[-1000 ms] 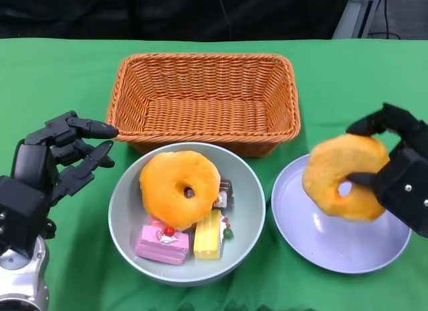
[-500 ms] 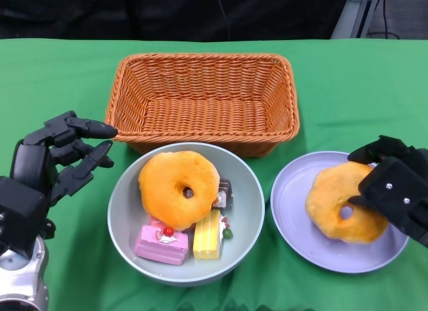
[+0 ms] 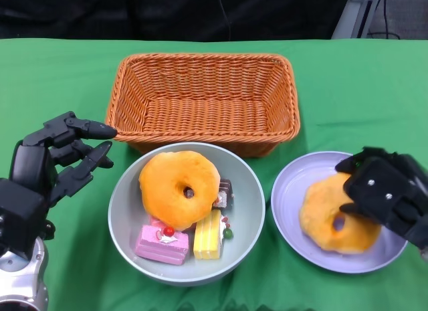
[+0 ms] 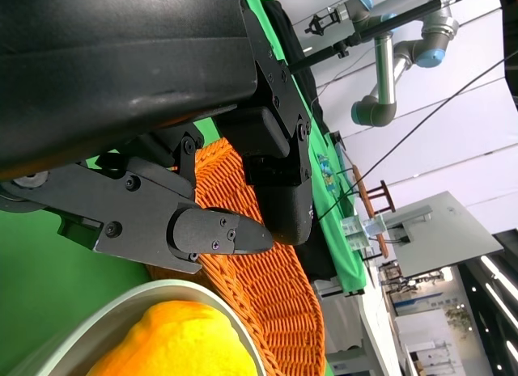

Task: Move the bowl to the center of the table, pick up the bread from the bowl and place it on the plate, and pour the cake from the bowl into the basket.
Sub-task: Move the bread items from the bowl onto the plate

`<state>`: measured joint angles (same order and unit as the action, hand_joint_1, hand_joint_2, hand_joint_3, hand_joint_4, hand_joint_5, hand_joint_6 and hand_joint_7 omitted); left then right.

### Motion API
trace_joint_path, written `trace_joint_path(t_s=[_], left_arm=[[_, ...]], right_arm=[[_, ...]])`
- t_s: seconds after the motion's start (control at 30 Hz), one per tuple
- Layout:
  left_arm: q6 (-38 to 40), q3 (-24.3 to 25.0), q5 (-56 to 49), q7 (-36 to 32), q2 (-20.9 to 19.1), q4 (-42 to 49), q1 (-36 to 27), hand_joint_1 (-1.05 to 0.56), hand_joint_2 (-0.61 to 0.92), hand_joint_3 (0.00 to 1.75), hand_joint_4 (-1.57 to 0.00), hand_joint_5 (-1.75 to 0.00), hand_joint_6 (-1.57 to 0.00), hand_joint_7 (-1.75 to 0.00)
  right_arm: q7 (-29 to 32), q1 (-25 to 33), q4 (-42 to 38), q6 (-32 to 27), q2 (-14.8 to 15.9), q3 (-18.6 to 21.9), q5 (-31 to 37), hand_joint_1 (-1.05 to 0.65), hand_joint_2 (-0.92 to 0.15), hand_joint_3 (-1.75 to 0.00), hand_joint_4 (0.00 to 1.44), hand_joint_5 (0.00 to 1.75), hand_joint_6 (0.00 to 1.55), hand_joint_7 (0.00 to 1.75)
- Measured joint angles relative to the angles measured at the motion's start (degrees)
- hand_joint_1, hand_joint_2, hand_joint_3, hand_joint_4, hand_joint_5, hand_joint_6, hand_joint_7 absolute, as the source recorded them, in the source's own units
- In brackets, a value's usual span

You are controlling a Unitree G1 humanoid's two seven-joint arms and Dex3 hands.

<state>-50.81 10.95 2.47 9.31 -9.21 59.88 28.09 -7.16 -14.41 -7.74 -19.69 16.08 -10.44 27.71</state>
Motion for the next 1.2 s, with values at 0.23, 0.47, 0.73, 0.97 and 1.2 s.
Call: trace_joint_path(t_s=[0.23,0.47,0.73,0.97,1.2], left_arm=[[0.0,0.0,0.0,0.0,0.0,0.0,0.0,-0.27,0.92,0.24,-0.86,-1.19,-0.83,-0.84],[0.0,0.0,0.0,0.1,0.0,0.0,0.0,-0.26,0.92,0.24,-0.86,-1.20,-0.84,-0.84],[0.0,-0.1,0.0,0.1,0.0,0.0,0.0,-0.27,0.92,0.24,-0.84,-1.22,-0.84,-0.85],[-0.1,-0.2,-0.1,0.1,0.0,0.0,0.0,-0.27,0.92,0.25,-0.84,-1.23,-0.84,-0.85],[-0.1,-0.3,-0.1,0.0,0.0,0.1,0.0,-0.28,0.92,0.24,-0.84,-1.23,-0.84,-0.85]], right_arm=[[-2.2,0.3,6.2,-2.9,3.3,-3.1,6.0,-0.34,-0.91,0.00,0.41,0.07,0.39,0.00],[-6.7,1.2,11.7,-6.3,5.2,-4.7,8.5,-0.45,-0.92,-0.01,0.25,0.00,0.32,0.00],[-10.0,1.8,16.6,-7.0,6.6,-5.0,9.7,-0.53,-0.92,-0.01,0.22,0.00,0.31,0.00],[-8.2,5.3,21.5,-2.2,7.0,-4.5,9.3,-0.54,-0.89,0.00,0.40,0.08,0.41,0.04],[-2.7,8.2,27.1,13.3,7.3,-4.8,9.6,-0.56,-0.84,0.00,0.53,0.10,0.53,0.04]])
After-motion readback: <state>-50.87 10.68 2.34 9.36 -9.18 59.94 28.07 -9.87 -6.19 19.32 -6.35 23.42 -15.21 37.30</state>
